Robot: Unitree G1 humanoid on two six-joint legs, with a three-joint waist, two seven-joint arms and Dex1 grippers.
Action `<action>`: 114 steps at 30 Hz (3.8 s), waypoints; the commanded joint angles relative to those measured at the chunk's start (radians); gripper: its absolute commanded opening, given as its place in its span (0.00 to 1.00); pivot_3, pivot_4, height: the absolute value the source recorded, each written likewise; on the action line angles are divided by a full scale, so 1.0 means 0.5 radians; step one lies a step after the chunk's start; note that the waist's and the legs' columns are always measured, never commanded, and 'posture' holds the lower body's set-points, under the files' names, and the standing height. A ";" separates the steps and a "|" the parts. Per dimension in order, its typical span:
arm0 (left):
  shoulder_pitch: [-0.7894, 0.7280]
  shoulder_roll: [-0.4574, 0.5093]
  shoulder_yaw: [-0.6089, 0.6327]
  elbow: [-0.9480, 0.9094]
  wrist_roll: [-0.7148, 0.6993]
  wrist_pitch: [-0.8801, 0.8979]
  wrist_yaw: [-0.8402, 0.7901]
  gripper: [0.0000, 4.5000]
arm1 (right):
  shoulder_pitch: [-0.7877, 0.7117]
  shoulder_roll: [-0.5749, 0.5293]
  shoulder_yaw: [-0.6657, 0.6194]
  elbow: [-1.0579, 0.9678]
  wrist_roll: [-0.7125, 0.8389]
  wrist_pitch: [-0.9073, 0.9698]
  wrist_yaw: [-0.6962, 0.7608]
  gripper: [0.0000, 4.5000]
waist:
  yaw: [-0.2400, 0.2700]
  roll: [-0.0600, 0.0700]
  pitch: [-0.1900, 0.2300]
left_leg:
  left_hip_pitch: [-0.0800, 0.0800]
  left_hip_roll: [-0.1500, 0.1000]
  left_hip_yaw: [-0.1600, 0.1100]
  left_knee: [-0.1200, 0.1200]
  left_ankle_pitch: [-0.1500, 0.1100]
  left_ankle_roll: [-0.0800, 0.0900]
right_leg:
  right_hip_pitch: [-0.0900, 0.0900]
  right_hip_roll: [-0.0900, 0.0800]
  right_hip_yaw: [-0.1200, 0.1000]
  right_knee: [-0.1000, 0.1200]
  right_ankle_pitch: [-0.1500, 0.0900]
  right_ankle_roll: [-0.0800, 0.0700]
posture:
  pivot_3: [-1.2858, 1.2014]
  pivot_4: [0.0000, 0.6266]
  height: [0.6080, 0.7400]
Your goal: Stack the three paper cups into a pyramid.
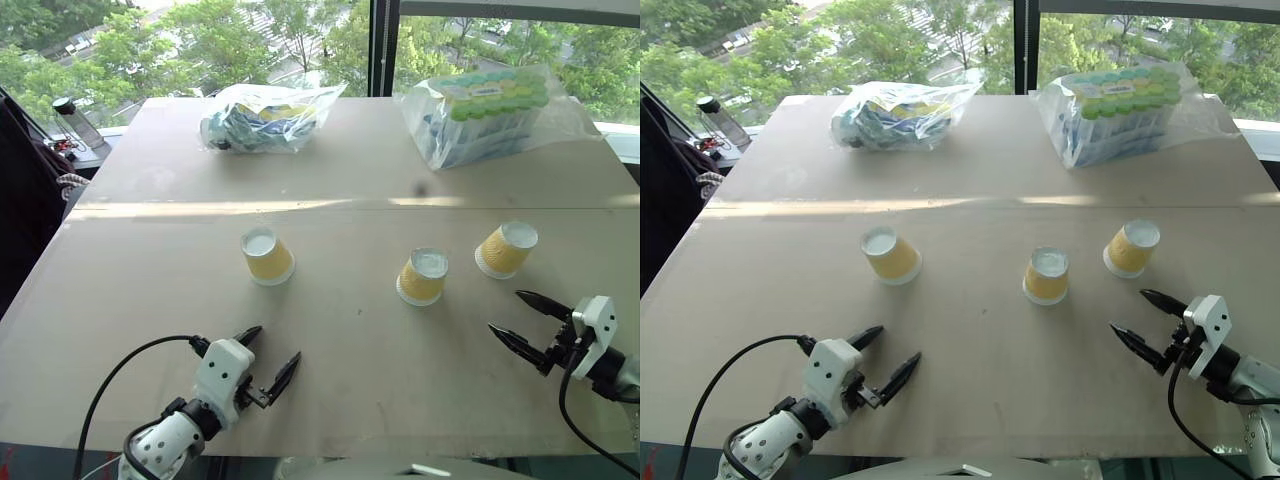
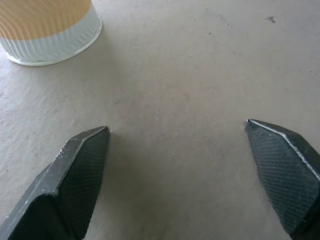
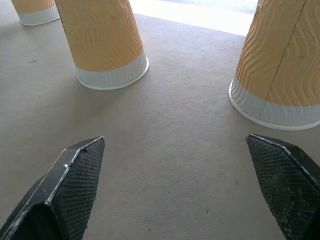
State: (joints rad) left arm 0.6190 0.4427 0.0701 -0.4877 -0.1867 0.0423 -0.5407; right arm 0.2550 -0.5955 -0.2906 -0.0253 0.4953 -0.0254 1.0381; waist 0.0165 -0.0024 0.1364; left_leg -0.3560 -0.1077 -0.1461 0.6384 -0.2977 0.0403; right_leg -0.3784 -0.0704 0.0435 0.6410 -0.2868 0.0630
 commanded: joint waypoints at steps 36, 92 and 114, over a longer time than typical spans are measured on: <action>-0.287 0.512 0.211 -0.523 -0.814 0.143 -0.709 0.99 | -0.490 0.233 0.468 -0.477 0.045 0.356 -0.224 1.00 | -0.004 -0.003 0.006 | -0.002 0.000 -0.003 0.007 0.001 -0.001 | -0.002 0.001 -0.004 0.005 0.001 -0.001 | 0.52 0.24 1.00; -0.680 0.159 -0.120 -0.604 -0.721 0.444 -0.250 1.00 | -0.995 0.365 0.551 -0.395 -0.448 0.222 -0.606 0.99 | -0.068 -0.008 0.006 | -0.016 -0.003 0.009 0.026 0.001 -0.003 | -0.026 0.003 0.000 0.035 0.001 -0.001 | 0.52 0.24 1.00; -1.389 0.447 -0.191 -0.375 -0.933 0.757 -0.647 1.00 | -0.642 0.376 0.058 -0.421 -0.457 0.403 -1.189 0.99 | -0.039 -0.012 0.004 | -0.015 -0.002 0.011 0.027 0.001 -0.004 | -0.028 0.004 0.002 0.039 0.001 -0.001 | 0.52 0.24 1.00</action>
State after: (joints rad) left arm -0.0686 0.6574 -0.0454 -0.6685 -0.6497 0.4288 -0.8551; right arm -0.0602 -0.4117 -0.2482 -0.2229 0.2658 0.2071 0.4587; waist -0.0029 -0.0081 0.1385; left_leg -0.3633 -0.1085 -0.1404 0.6520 -0.2971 0.0384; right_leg -0.3922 -0.0685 0.0446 0.6605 -0.2863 0.0626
